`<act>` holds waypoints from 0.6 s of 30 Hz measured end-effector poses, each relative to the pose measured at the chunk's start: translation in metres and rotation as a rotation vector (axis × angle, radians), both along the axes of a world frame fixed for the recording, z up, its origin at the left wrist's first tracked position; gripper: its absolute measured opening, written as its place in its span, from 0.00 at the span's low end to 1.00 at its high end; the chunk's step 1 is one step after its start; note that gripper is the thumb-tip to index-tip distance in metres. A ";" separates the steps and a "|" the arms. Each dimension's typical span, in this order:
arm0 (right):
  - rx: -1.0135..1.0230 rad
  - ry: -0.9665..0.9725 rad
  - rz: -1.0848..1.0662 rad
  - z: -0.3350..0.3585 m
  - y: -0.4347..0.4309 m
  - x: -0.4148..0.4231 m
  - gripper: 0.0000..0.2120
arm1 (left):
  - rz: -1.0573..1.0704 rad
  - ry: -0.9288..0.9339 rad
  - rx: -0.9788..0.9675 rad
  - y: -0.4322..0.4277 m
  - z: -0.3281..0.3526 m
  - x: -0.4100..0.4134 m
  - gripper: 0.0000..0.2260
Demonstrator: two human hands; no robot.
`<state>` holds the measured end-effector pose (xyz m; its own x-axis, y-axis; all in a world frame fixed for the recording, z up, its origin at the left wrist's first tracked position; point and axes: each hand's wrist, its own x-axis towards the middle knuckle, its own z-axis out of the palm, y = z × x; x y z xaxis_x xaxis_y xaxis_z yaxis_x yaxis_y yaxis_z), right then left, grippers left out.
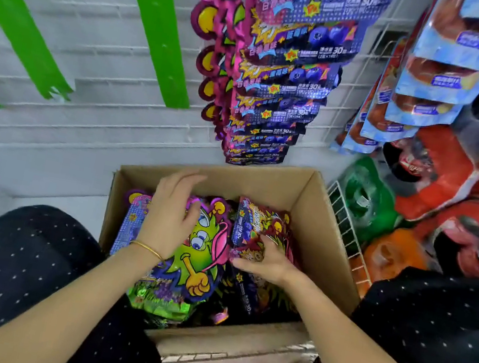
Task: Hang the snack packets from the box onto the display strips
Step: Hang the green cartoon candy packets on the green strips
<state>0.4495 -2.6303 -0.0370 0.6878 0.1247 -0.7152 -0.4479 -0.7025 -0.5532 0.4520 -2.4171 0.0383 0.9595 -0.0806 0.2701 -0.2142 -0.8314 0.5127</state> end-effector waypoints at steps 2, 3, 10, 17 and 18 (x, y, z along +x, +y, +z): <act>-0.104 0.014 0.070 -0.013 0.008 -0.009 0.57 | 0.018 0.001 -0.020 0.002 -0.002 0.000 0.19; -0.146 0.008 0.096 -0.014 0.010 -0.010 0.57 | 0.027 -0.001 -0.025 0.002 -0.002 0.000 0.19; -0.232 -0.084 0.162 -0.009 0.009 -0.013 0.49 | 0.030 0.042 -0.050 -0.005 -0.002 -0.001 0.19; -0.427 -0.423 0.143 0.052 -0.009 -0.005 0.11 | 0.009 0.205 -0.302 -0.019 0.009 -0.003 0.16; -0.466 -0.449 0.120 0.065 -0.014 -0.002 0.12 | 0.014 0.297 -0.377 -0.024 0.013 -0.002 0.15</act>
